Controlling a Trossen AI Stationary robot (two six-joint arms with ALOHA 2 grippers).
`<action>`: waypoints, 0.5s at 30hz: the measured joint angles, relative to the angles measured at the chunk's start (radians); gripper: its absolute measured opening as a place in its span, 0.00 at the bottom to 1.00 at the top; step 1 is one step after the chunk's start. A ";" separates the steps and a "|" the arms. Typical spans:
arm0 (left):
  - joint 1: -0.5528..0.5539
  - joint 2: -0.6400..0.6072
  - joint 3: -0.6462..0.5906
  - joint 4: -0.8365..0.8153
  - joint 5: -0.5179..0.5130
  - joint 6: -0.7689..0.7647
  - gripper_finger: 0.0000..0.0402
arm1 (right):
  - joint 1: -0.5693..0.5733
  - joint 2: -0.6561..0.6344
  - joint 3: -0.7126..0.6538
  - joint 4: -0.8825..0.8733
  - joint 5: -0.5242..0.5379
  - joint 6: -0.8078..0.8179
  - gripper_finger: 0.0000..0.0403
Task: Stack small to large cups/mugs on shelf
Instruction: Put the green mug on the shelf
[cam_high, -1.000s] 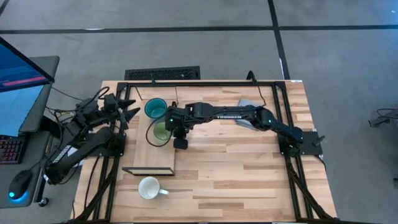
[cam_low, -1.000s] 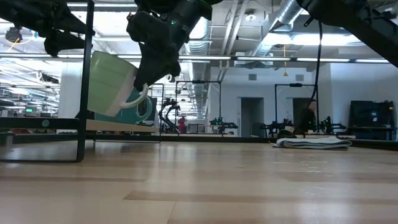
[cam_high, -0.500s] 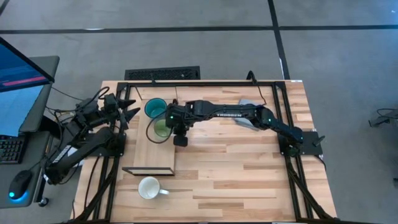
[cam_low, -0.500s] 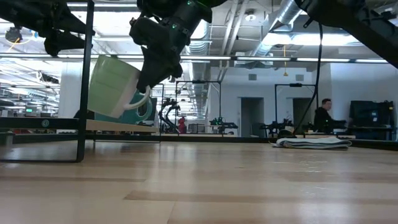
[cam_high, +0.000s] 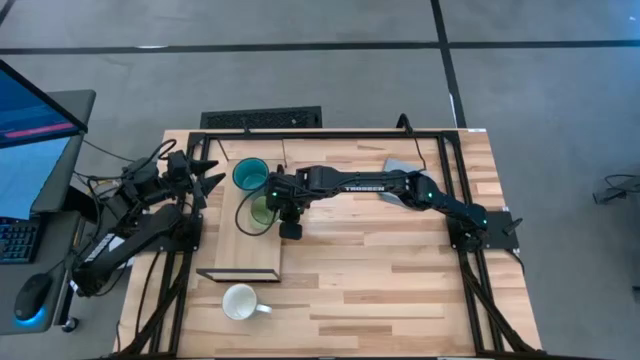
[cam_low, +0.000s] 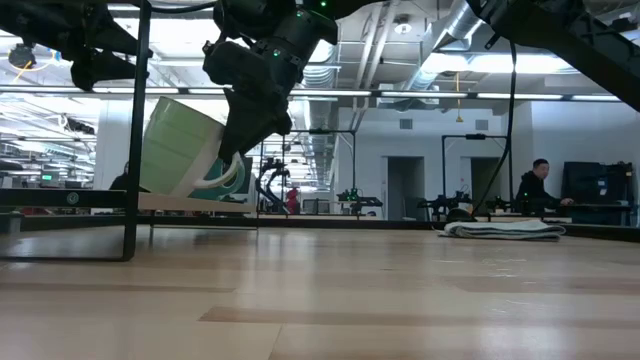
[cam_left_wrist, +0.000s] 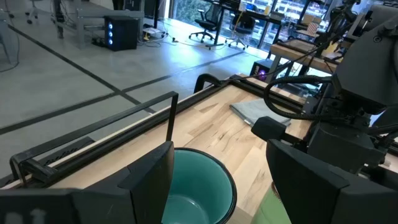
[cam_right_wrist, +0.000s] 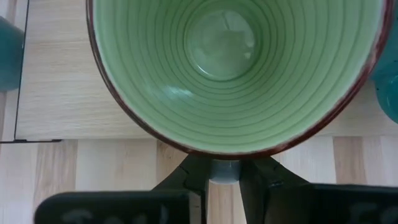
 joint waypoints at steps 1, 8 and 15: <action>0.000 0.000 0.000 0.000 0.000 0.000 0.62 | 0.000 0.000 0.000 0.004 0.000 0.000 0.17; 0.000 0.000 0.000 0.000 0.000 0.000 0.62 | 0.000 0.003 -0.001 0.011 -0.002 0.007 0.20; 0.000 0.000 0.000 0.000 0.000 0.000 0.62 | 0.000 0.005 -0.002 0.017 -0.003 0.007 0.22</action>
